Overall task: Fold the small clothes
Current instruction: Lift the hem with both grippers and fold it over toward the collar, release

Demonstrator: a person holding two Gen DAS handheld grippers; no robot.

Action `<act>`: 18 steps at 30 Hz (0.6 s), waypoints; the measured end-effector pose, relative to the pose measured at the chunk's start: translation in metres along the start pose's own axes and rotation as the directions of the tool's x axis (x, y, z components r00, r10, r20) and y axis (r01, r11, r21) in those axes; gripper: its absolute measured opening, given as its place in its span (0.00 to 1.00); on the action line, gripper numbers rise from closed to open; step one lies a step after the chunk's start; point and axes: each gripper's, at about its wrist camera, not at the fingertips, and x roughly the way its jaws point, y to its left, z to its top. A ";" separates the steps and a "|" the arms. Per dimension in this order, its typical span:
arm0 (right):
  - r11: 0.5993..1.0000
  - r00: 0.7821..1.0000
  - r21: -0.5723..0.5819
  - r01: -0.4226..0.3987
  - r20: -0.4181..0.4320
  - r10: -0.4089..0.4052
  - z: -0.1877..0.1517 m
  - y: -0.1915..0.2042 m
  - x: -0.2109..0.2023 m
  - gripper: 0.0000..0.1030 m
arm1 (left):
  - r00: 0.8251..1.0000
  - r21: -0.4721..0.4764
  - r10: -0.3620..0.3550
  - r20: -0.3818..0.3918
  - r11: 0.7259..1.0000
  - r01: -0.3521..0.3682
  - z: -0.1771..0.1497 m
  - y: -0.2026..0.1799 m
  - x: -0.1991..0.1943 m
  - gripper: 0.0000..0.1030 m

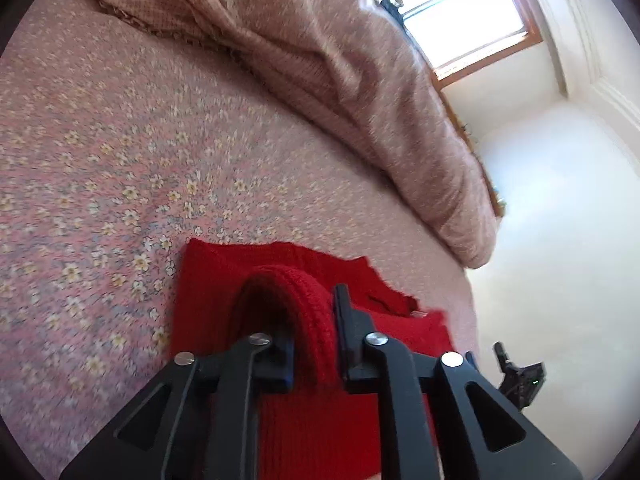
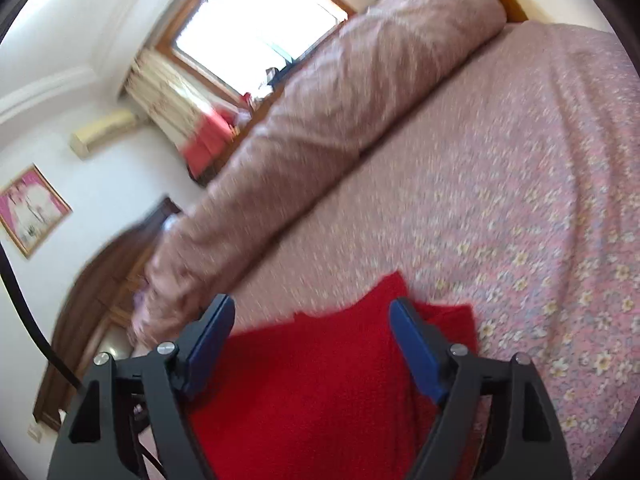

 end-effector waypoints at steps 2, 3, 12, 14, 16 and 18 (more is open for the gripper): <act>0.999 1.000 0.044 -0.018 0.016 0.017 0.001 -0.006 -0.009 0.82 | 1.000 0.004 -0.011 0.024 1.000 0.010 0.001 -0.002 -0.012 0.18; 0.998 1.000 0.058 -0.022 0.015 0.022 0.001 -0.008 -0.011 0.82 | 0.999 0.007 -0.010 0.033 1.000 0.010 0.002 -0.003 -0.015 0.20; 0.996 0.993 -0.039 0.079 -0.083 -0.082 -0.015 -0.004 -0.020 0.82 | 0.998 -0.005 0.066 -0.005 0.998 -0.066 -0.008 0.007 -0.024 0.20; 0.991 0.987 -0.080 0.106 -0.110 -0.115 -0.018 0.002 -0.023 0.82 | 0.996 0.026 0.088 -0.021 0.996 -0.088 -0.013 0.003 -0.020 0.20; 0.982 0.982 -0.140 0.126 -0.124 -0.144 -0.021 0.009 -0.029 0.82 | 0.991 0.084 0.130 -0.028 0.988 -0.127 -0.018 -0.004 -0.016 0.20; 0.961 0.973 -0.221 0.167 -0.122 -0.197 -0.027 0.017 -0.034 0.82 | 0.981 0.154 0.191 -0.043 0.971 -0.183 -0.023 -0.010 -0.008 0.20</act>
